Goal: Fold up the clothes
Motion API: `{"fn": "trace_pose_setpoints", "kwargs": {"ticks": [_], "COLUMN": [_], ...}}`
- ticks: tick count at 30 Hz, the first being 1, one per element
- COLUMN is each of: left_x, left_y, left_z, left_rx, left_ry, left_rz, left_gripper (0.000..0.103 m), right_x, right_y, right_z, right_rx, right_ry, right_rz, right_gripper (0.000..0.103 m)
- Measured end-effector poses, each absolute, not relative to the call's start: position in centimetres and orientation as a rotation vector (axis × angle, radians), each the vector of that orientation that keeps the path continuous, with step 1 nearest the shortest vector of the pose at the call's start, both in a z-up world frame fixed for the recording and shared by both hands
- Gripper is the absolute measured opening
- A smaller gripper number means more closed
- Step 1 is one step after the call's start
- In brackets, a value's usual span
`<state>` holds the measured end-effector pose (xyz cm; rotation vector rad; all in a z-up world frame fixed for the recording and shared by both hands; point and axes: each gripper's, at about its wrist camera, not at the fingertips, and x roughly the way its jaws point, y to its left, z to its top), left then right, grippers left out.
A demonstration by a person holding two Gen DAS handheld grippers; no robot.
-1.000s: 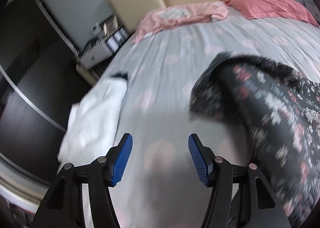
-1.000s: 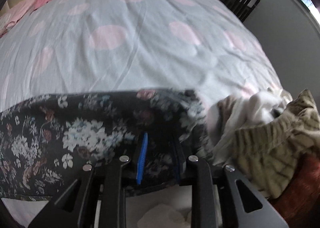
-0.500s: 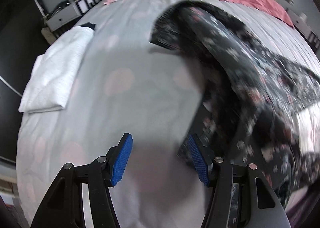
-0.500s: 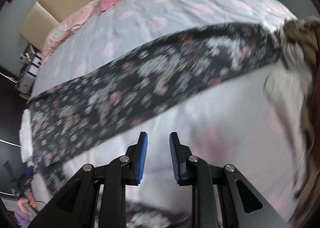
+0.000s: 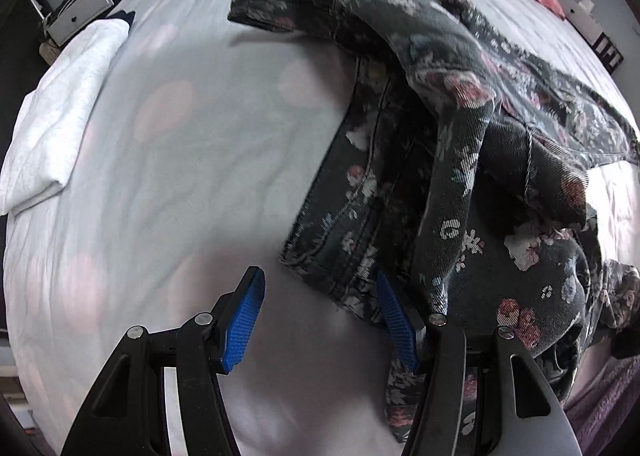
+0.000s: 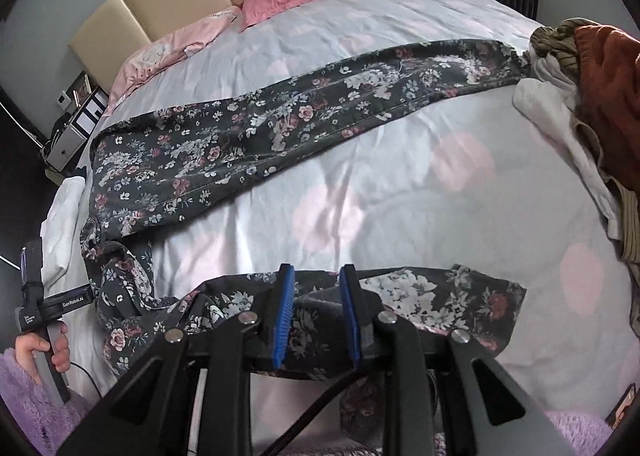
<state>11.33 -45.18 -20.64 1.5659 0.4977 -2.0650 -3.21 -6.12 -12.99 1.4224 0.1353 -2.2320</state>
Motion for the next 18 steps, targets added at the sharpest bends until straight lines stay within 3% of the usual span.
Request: {"fn": "trace_pose_setpoints", "kwargs": {"ticks": [6,7,8,10,12,15,18], "left_x": [10.5,10.4,10.3,10.0,9.7,9.8,10.7], "left_y": [-44.7,-44.6,-44.3,-43.4,-42.3,-41.7,-42.1], "left_z": [-21.6,-21.6,-21.5,-21.2,-20.9,-20.3,-18.7], "left_rx": [1.584,1.582,1.579,1.571,1.564,1.543,1.475], "left_ry": [0.496,0.498,0.493,0.418,0.314,0.276,0.352], "left_rz": [-2.002,-2.009,-2.015,-2.019,-2.023,-2.031,-2.06], "left_gripper": [0.058,0.055,0.045,0.038,0.022,0.014,0.012], "right_x": [-3.8,-3.8,-3.8,-3.7,-3.6,-3.7,-3.8], "right_y": [-6.2,-6.2,-6.3,-6.5,-6.7,-6.8,-6.6], "right_z": [-14.4,-14.4,-14.5,-14.6,-14.7,-14.8,-14.8], "right_rx": [1.489,1.487,1.481,1.478,1.479,1.482,1.482], "right_ry": [0.126,0.126,0.13,0.14,0.149,0.153,0.14], "right_rz": [-2.185,-2.184,-2.181,-2.172,-2.166,-2.156,-2.151], "right_gripper": [0.024,0.024,0.024,0.024,0.024,0.024,0.024]}}
